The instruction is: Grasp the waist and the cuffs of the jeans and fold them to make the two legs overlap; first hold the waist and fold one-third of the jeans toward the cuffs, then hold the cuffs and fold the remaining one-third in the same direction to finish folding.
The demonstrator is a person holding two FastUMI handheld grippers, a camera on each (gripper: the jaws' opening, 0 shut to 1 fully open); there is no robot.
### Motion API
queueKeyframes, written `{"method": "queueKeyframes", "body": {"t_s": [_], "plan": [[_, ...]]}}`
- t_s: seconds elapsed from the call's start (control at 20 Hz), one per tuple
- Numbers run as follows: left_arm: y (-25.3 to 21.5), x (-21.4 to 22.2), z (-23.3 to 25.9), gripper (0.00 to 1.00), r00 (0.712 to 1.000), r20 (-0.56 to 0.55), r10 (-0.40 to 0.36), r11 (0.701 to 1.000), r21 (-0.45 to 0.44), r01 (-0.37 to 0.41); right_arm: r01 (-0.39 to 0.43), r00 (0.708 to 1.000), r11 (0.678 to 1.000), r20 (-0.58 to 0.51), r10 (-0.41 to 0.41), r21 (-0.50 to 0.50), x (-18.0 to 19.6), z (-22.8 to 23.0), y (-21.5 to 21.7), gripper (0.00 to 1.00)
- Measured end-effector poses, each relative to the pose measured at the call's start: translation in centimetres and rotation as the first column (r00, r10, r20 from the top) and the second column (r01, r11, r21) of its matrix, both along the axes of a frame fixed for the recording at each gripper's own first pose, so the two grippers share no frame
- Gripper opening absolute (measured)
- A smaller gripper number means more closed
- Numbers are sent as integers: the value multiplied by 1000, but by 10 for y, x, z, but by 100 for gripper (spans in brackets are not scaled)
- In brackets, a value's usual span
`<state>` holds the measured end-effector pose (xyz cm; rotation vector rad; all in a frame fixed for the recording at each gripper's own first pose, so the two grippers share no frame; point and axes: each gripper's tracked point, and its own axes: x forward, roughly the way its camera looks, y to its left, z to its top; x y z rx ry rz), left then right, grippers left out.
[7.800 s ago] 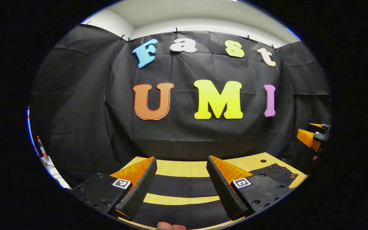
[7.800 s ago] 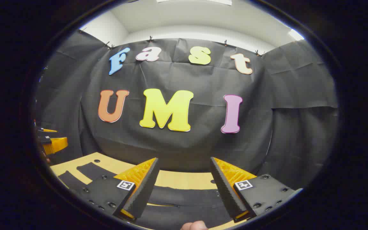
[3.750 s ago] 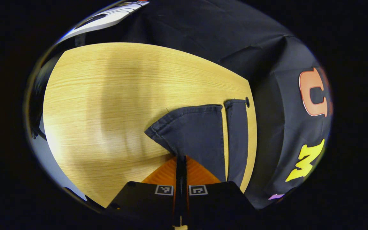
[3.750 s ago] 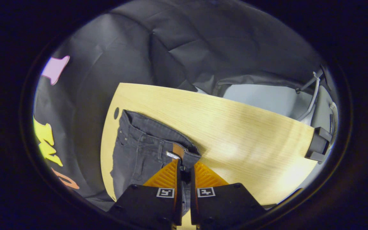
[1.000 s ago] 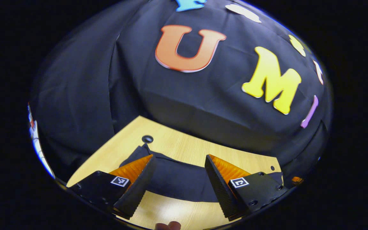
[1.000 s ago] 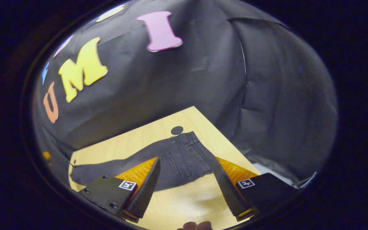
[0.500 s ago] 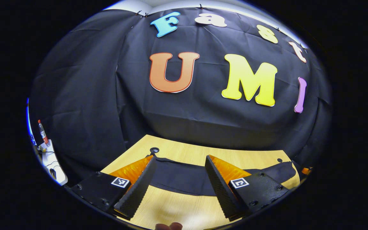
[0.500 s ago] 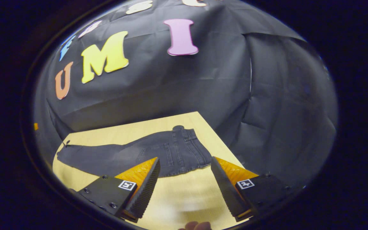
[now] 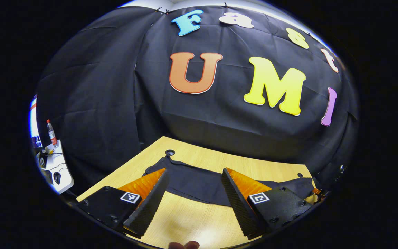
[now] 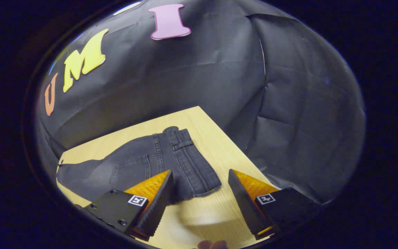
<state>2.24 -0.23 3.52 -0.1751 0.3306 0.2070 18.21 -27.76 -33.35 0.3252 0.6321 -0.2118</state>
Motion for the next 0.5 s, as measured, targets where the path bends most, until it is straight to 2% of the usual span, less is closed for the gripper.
{"method": "queueKeyframes", "body": {"t_s": [0.2,0.25,0.3,0.4,0.5], "plan": [[4,-6,-8,99,999,-36,17,1000,6,-17,-20,1000,999,-20,21,42,2,-17,5,100],[3,-5,-9,99,999,-40,19,1000,3,-19,-15,1000,997,-12,17,81,2,-17,9,89],[3,-4,-11,99,999,-41,20,1000,0,-20,-19,1000,996,-9,20,90,4,-16,11,92],[0,-2,-13,99,999,-45,13,1000,-9,-13,-64,998,992,-12,65,106,3,-22,17,72],[3,-5,-14,99,999,-50,13,1000,-12,-13,-47,998,987,-21,51,154,5,-18,21,53]]}}
